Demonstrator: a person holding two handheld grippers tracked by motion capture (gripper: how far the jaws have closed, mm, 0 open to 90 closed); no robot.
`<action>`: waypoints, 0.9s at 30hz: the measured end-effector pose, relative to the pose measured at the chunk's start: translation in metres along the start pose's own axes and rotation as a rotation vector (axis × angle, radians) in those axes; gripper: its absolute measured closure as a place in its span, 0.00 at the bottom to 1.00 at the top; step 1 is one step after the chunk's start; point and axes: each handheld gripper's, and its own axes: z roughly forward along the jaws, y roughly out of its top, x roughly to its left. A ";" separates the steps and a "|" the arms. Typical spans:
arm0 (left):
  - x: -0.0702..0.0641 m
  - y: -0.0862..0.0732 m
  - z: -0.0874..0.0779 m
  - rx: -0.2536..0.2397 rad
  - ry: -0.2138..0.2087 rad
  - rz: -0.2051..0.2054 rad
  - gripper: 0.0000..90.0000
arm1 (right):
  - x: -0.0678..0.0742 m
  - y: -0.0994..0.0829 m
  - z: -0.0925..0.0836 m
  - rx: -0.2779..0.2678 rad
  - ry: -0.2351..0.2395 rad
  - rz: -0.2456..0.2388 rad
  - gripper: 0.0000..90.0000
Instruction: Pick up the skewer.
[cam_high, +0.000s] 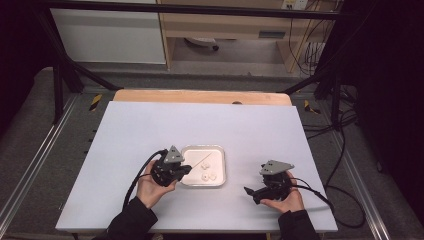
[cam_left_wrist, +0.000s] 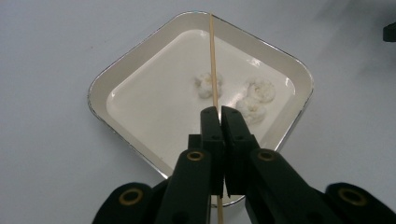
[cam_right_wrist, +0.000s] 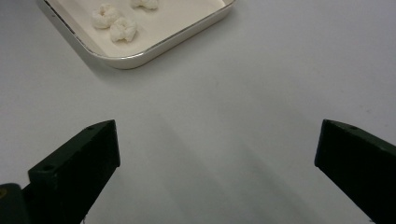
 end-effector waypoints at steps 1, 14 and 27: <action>0.000 0.000 -0.001 0.006 -0.002 0.006 0.98 | 0.002 0.001 0.000 0.005 -0.001 -0.007 0.01; -0.008 0.010 -0.004 0.032 -0.031 0.074 0.98 | 0.016 0.016 0.003 0.017 -0.031 -0.135 0.01; -0.024 0.023 0.005 0.057 -0.065 0.130 0.98 | 0.034 0.029 0.003 0.035 -0.076 -0.312 0.04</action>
